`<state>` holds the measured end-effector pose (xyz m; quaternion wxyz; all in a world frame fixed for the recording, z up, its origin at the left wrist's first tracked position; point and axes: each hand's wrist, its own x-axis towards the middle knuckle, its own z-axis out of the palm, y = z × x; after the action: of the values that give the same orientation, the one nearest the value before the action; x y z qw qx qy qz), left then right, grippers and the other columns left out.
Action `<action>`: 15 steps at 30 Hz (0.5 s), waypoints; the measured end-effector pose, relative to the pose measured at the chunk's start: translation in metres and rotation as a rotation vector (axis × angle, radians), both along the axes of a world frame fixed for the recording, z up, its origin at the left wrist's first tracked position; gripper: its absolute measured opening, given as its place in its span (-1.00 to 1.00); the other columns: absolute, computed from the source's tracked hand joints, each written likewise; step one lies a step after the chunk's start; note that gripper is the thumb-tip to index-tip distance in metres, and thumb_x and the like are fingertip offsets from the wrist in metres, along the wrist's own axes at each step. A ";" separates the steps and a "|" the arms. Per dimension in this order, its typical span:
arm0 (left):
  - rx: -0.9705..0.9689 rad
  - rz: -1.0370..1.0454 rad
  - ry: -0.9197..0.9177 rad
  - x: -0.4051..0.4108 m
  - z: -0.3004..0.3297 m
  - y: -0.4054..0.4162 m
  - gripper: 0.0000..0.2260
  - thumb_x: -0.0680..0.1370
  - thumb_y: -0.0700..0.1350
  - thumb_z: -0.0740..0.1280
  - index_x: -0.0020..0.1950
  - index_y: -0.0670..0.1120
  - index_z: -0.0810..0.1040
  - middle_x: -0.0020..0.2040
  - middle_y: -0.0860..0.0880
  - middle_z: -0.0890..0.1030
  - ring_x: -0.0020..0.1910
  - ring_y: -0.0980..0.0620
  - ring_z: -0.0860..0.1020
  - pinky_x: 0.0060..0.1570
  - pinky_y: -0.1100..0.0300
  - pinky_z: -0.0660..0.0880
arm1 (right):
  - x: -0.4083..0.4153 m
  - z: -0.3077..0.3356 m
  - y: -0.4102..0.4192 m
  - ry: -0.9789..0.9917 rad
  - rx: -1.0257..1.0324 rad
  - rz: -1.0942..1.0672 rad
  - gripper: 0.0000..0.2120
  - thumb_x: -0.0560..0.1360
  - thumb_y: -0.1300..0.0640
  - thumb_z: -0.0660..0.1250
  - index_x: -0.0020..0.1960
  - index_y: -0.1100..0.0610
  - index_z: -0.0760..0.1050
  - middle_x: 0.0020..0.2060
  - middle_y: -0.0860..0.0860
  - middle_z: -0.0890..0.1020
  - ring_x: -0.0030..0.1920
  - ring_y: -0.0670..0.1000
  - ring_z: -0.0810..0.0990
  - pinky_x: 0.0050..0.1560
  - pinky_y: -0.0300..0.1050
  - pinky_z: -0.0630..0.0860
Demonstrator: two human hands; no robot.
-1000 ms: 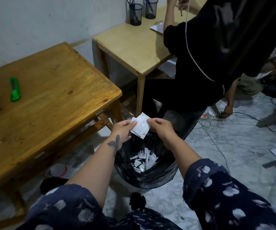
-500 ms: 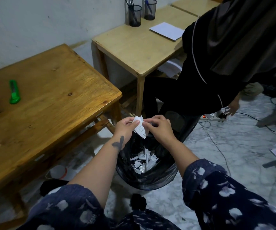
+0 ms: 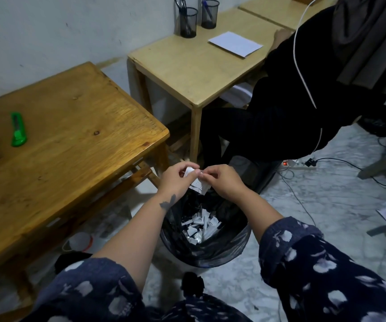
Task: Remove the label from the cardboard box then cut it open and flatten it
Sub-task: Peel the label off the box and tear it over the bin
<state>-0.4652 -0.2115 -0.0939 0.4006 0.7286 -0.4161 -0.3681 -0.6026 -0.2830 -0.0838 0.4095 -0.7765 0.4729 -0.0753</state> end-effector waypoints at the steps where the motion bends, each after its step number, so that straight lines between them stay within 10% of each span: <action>1: 0.024 -0.028 -0.060 0.001 0.001 0.000 -0.96 0.51 0.06 0.38 -0.09 0.14 0.60 -0.05 0.05 0.62 -0.07 0.07 0.52 -0.14 0.21 0.44 | -0.002 0.000 -0.002 0.032 -0.023 0.045 -0.85 0.50 -0.09 0.30 -0.21 -0.16 0.58 -0.16 -0.12 0.65 0.03 0.01 0.56 0.20 0.19 0.40; 8: 0.211 -0.146 -0.400 0.003 -0.003 -0.006 -0.88 0.56 0.16 0.25 -0.14 0.22 0.52 -0.07 0.07 0.59 0.14 -0.02 0.45 0.17 -0.04 0.26 | 0.000 0.005 -0.003 0.221 -0.207 0.228 -0.82 0.56 -0.02 0.20 -0.15 -0.04 0.51 -0.17 -0.09 0.56 0.07 0.02 0.41 0.09 0.01 0.23; 15: 0.501 0.062 -0.021 -0.009 -0.012 -0.024 -0.82 0.53 0.13 0.29 -0.10 0.09 0.63 0.11 -0.03 0.64 0.10 -0.14 0.54 0.24 -0.04 0.41 | 0.001 -0.006 0.011 0.136 -0.456 0.193 -0.87 0.51 0.12 0.24 -0.11 0.09 0.56 -0.17 -0.07 0.59 -0.05 0.04 0.41 0.01 0.00 0.30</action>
<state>-0.4737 -0.2353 -0.1055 0.2143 0.8214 -0.2935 -0.4395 -0.6018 -0.2724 -0.0899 0.1965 -0.8935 0.3940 -0.0884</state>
